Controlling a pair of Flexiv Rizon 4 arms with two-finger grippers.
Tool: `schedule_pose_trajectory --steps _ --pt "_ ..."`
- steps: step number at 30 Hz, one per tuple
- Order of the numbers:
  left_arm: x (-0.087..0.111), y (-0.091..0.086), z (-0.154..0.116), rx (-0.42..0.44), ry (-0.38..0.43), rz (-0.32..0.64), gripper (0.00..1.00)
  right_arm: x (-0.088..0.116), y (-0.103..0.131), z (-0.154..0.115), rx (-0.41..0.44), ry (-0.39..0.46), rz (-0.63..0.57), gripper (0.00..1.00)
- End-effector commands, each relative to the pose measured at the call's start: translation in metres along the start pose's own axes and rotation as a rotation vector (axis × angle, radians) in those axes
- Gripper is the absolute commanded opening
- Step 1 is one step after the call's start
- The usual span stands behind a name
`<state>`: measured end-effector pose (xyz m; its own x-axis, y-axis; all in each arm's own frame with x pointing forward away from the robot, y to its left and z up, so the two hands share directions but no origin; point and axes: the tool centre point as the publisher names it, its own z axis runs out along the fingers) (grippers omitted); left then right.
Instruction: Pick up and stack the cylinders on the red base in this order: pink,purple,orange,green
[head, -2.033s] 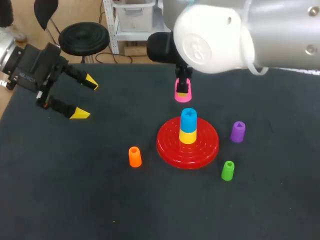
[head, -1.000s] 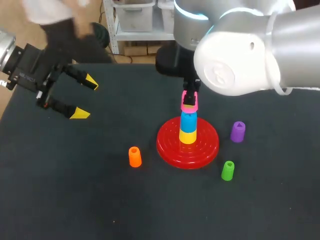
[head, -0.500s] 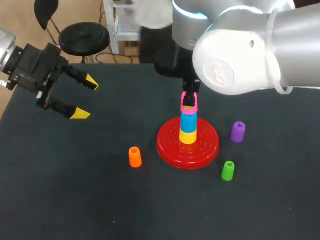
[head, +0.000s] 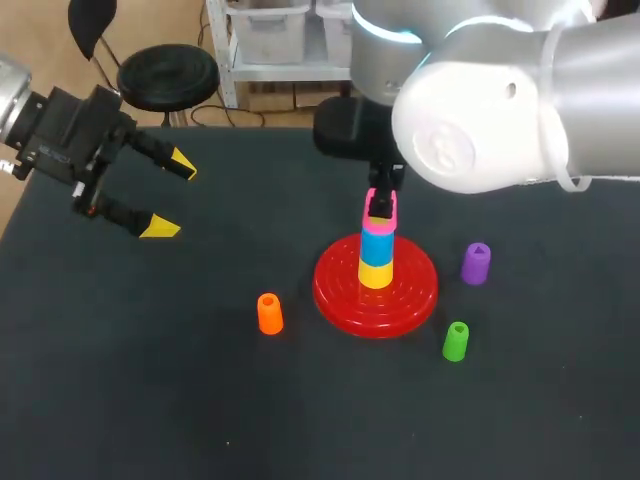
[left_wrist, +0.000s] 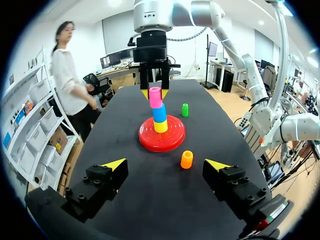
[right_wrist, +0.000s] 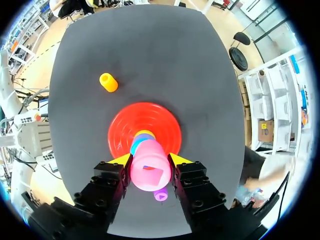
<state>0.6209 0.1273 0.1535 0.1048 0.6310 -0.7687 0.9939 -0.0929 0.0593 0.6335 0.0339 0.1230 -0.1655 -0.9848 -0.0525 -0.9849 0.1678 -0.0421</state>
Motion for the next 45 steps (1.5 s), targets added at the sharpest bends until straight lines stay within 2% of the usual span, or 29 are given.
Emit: schedule_pose_trajectory --steps 1,13,32,45 --pt "0.0009 -0.0014 0.0002 -0.004 -0.002 0.003 1.00 0.0003 -0.0018 0.0050 -0.004 -0.006 -0.002 0.00" --pt "0.0009 -0.0014 0.0002 -0.004 -0.002 0.003 1.00 -0.0011 0.0000 0.0004 0.000 -0.029 -0.015 0.00" --pt "0.0009 -0.0014 0.0002 -0.004 -0.002 0.003 1.00 -0.0017 0.0059 -0.0036 0.002 -0.021 -0.017 0.00" --pt "0.0009 -0.0014 0.0002 -0.004 -0.002 0.003 1.00 0.0027 0.0046 0.0029 -0.021 -0.012 -0.009 0.00"
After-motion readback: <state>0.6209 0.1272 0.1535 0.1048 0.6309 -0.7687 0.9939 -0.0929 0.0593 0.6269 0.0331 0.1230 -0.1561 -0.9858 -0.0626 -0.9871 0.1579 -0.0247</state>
